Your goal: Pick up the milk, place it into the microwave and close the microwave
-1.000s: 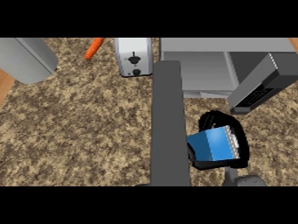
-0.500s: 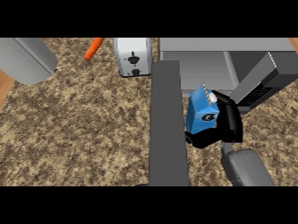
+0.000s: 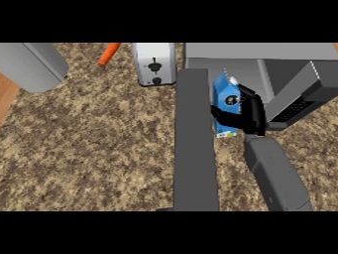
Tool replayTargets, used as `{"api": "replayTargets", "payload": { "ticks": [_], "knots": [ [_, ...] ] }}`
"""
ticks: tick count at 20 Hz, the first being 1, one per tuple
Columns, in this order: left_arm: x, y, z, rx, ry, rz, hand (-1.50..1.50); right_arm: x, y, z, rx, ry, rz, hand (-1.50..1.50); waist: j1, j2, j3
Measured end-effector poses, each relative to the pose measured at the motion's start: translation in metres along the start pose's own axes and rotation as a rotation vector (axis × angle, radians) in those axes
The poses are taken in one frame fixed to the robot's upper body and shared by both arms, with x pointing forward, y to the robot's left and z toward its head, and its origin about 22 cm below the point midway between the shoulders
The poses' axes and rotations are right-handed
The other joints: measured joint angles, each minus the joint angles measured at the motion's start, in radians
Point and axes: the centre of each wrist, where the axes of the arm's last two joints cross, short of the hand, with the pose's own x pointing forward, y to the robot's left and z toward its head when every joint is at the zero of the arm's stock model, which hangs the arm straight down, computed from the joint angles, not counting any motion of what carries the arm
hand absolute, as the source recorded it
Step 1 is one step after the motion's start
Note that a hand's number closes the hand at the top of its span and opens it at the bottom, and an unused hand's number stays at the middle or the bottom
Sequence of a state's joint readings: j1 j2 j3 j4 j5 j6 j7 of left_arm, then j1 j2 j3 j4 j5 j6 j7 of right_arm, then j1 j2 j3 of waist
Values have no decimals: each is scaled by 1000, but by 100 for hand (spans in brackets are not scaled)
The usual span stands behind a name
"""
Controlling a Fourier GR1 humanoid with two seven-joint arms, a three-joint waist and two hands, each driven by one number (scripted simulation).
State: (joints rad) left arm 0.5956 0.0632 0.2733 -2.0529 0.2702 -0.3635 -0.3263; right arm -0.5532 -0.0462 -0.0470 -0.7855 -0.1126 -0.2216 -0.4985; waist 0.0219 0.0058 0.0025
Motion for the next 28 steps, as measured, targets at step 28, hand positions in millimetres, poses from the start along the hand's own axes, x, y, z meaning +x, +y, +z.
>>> {"api": "replayTargets", "payload": {
  "ticks": [28],
  "knots": [
    [-24, 13, -22, -51, 2, 24, -150, 20, 8, -71, -132, -241, 581, 150, 65, 30, 0]
  ]
}}
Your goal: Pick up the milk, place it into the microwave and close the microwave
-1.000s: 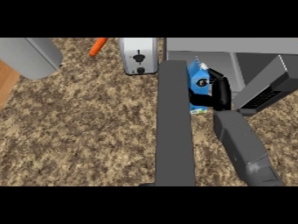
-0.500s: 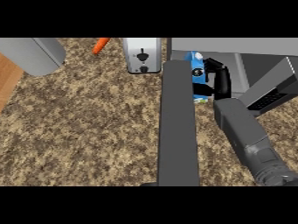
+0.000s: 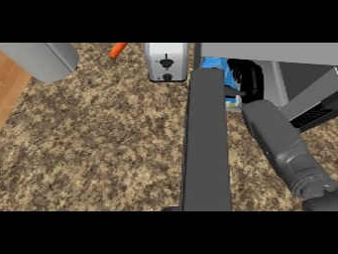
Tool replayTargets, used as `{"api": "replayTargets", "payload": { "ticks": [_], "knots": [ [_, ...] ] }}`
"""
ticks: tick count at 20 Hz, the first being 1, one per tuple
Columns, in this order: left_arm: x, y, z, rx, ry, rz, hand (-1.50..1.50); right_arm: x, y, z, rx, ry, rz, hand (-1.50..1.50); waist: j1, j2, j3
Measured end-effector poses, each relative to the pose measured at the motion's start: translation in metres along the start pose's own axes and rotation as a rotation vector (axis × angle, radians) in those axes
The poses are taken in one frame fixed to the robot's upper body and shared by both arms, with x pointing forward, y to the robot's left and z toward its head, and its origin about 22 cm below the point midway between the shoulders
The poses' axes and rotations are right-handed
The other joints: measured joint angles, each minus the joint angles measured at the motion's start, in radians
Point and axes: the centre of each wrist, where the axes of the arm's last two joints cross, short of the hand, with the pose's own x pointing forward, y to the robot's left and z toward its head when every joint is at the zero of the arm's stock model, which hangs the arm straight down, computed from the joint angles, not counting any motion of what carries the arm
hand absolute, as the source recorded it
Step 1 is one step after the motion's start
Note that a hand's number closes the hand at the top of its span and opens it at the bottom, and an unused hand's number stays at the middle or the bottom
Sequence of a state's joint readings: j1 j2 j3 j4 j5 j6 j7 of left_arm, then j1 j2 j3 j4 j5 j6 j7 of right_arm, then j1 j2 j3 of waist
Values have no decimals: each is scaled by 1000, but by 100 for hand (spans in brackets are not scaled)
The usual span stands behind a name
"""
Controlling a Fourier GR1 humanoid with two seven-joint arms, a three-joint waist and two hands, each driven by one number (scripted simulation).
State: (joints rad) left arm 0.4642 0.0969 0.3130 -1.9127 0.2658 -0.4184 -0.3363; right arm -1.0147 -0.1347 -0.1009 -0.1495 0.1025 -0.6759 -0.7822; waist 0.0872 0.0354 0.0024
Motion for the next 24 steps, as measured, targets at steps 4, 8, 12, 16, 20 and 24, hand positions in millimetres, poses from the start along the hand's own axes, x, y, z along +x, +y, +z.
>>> {"api": "replayTargets", "payload": {
  "ticks": [4, 8, 12, 16, 20, 24],
  "knots": [
    [-3, 3, 0, -7, -2, 3, -150, 1, -4, -6, -59, 34, 35, 150, 12, 6, 0],
    [-3, 3, -4, -21, -5, -1, -150, -5, -15, -9, -101, 64, 52, 150, 17, 11, 1],
    [-5, 2, -6, -28, -5, 9, -150, -20, -28, -4, -119, 92, 86, 150, 22, 16, 2],
    [-5, 0, -13, -33, -2, 7, -150, -29, -40, -4, -124, 110, 115, 150, 29, 21, 3],
    [-8, 0, -16, -40, 4, 11, -150, -37, -48, -2, -141, 150, 142, 150, 37, 25, 3],
    [-10, 0, -20, -46, 9, 13, -150, -41, -53, -1, -126, 145, 181, -150, 46, 31, 4]
  ]
}}
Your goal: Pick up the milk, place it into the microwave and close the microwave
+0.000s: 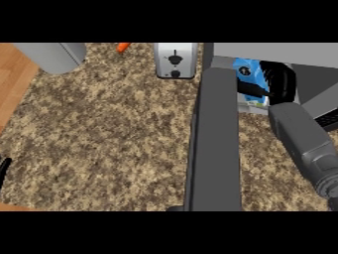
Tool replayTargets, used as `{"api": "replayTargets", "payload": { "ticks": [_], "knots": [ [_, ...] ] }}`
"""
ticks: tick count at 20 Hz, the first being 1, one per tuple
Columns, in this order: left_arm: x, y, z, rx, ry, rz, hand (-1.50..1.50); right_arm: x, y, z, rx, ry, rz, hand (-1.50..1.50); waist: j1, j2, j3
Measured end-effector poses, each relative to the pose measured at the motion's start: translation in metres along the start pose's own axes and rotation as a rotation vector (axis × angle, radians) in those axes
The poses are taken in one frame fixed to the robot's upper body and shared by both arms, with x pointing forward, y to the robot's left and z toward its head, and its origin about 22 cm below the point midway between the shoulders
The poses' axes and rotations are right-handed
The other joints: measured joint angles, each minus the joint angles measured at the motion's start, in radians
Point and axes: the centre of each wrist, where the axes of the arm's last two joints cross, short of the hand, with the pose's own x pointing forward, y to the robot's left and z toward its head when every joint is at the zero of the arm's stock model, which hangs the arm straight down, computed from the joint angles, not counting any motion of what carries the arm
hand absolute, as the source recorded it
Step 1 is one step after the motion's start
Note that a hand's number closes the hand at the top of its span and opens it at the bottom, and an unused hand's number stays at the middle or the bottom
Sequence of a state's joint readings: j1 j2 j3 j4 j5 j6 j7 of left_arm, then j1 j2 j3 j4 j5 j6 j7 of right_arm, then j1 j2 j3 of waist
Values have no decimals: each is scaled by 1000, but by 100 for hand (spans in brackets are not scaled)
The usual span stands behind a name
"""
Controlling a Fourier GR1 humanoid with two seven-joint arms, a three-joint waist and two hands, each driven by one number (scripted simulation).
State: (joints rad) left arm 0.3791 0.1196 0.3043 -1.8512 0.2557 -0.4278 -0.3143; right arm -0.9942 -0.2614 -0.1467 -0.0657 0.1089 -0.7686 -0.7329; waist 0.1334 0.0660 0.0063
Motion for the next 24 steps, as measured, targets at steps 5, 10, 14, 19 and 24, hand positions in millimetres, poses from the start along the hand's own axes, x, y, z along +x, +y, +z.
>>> {"api": "replayTargets", "payload": {
  "ticks": [5, 10, 14, 19, 24],
  "knots": [
    [-3, 0, -4, -5, 3, 4, -150, 2, 6, 5, 36, -17, 39, -150, 13, 2, 0],
    [-6, 1, -6, -8, 10, 0, -150, 10, 10, 2, 22, -35, 45, -150, 17, 2, 0],
    [-9, 1, -9, -6, 11, -7, -150, 16, 16, 4, 25, -55, 48, -150, 14, 1, 0],
    [-11, 0, -14, -21, 3, -5, -150, 24, 22, 4, 40, -69, 50, -150, 17, 1, -1],
    [-14, -2, -16, -19, 7, 0, -150, 29, 28, 7, 62, -77, 43, -150, 10, -4, -1]
  ]
}}
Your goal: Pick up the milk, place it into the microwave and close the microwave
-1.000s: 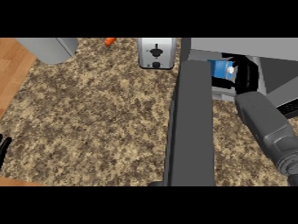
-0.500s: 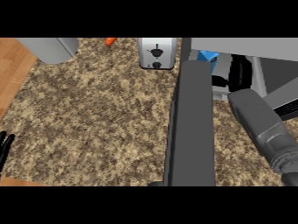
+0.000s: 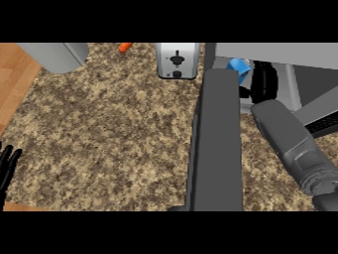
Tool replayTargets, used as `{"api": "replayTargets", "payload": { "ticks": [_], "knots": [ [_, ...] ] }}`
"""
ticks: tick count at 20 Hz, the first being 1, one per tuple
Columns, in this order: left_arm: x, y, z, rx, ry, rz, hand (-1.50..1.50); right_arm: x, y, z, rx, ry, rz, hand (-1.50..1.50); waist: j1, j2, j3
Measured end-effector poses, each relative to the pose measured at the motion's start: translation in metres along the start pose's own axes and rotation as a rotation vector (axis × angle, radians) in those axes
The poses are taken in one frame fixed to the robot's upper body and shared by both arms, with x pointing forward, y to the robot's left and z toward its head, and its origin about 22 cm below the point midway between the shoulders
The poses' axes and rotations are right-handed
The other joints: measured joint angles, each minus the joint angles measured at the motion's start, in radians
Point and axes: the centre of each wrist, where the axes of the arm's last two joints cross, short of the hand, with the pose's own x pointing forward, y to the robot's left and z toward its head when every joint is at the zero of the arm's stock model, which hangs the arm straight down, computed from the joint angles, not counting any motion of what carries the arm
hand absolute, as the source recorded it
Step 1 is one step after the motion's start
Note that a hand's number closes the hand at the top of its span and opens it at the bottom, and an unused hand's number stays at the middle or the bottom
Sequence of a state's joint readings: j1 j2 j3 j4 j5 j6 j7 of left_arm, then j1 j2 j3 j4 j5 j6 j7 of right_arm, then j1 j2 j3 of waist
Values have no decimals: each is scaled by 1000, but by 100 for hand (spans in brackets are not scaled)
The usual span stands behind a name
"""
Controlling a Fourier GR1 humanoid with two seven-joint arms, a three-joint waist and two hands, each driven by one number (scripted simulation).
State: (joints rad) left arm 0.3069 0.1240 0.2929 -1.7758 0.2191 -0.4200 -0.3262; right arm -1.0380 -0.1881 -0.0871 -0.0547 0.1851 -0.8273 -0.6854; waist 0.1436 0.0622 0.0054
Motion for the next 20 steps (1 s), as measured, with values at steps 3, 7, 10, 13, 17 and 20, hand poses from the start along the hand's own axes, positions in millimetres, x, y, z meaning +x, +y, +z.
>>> {"api": "replayTargets", "payload": {
  "ticks": [3, 7, 10, 13, 17, 20],
  "knots": [
    [-3, 0, 1, 0, -3, 3, -150, 2, 2, 1, 6, -2, -11, -150, -5, -3, 0],
    [-5, 0, 7, 0, 2, 4, -150, -1, 2, 3, 20, -1, -23, -150, -15, -9, 0],
    [-5, 0, 9, 10, -4, -5, -150, -3, 3, 7, 21, 5, -42, -150, -23, -12, 0],
    [-3, 1, 8, 16, -10, -12, -150, -10, 1, 11, 26, 6, -62, -150, -36, -17, 0],
    [-2, -2, 10, 24, -11, -13, -150, -18, 1, 19, 47, 10, -100, -150, -46, -21, 0],
    [-1, -7, 15, 31, -7, -12, -150, -23, -2, 21, 67, 2, -159, -150, -56, -27, 0]
  ]
}}
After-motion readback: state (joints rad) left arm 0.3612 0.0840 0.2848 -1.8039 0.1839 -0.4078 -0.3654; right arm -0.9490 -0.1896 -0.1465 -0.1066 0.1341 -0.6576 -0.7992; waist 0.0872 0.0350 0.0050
